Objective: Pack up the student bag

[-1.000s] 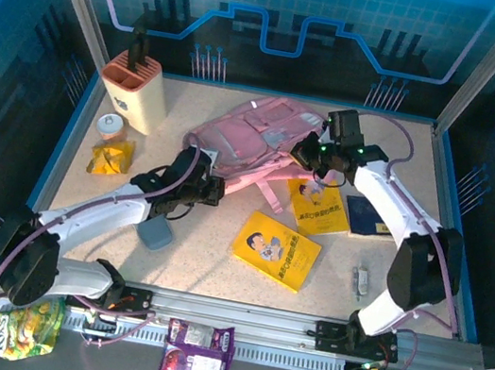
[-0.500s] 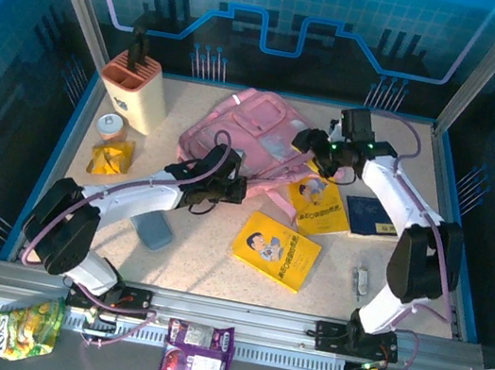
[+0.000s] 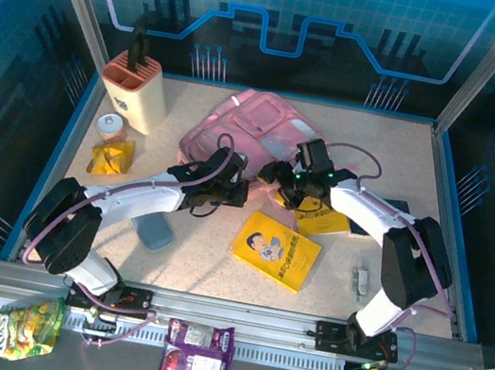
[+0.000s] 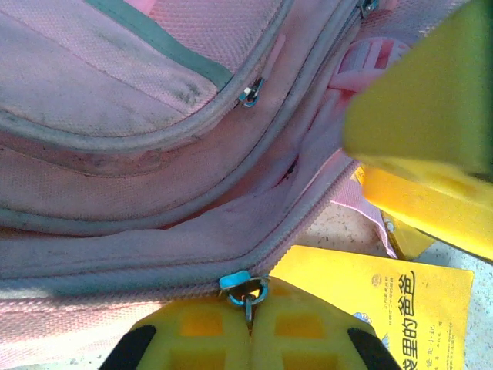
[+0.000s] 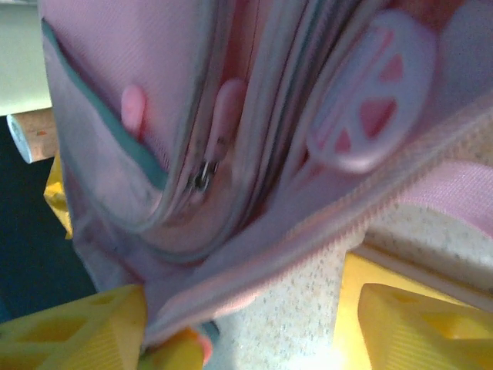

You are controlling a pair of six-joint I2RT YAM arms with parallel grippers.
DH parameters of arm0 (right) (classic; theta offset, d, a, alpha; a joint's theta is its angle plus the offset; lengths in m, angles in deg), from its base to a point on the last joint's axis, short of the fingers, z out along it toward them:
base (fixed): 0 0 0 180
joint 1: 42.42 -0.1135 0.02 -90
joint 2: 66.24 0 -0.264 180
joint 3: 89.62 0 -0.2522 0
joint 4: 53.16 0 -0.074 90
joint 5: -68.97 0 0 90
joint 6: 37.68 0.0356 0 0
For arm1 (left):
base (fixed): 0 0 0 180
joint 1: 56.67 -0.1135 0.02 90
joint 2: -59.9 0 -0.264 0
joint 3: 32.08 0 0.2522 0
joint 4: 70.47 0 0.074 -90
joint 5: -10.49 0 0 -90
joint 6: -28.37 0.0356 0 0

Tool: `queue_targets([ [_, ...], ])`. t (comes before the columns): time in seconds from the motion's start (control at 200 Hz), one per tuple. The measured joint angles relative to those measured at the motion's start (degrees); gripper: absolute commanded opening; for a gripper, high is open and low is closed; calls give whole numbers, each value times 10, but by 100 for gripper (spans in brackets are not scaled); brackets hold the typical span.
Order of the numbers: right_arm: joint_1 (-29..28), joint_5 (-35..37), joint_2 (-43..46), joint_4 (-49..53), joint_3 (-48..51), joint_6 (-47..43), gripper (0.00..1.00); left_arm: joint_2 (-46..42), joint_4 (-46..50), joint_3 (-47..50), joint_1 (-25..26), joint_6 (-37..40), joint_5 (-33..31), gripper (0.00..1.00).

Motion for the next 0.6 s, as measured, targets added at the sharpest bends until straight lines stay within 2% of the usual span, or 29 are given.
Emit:
queue_targets([
  [0.075,0,11,-17,-11,-5,17,50,0,0,0,2,0,2,0],
  [0.15,0,20,-34,-13,-20,21,30,0,0,0,2,0,3,0],
  [0.295,4,28,-49,8,-51,-5,5,-4,2,0,2,1,6,0],
  [0.365,14,16,-49,14,-60,-22,0,-13,3,1,2,2,9,0],
  [0.6,87,-51,-52,61,-104,-85,0,-84,22,47,3,21,-9,0],
])
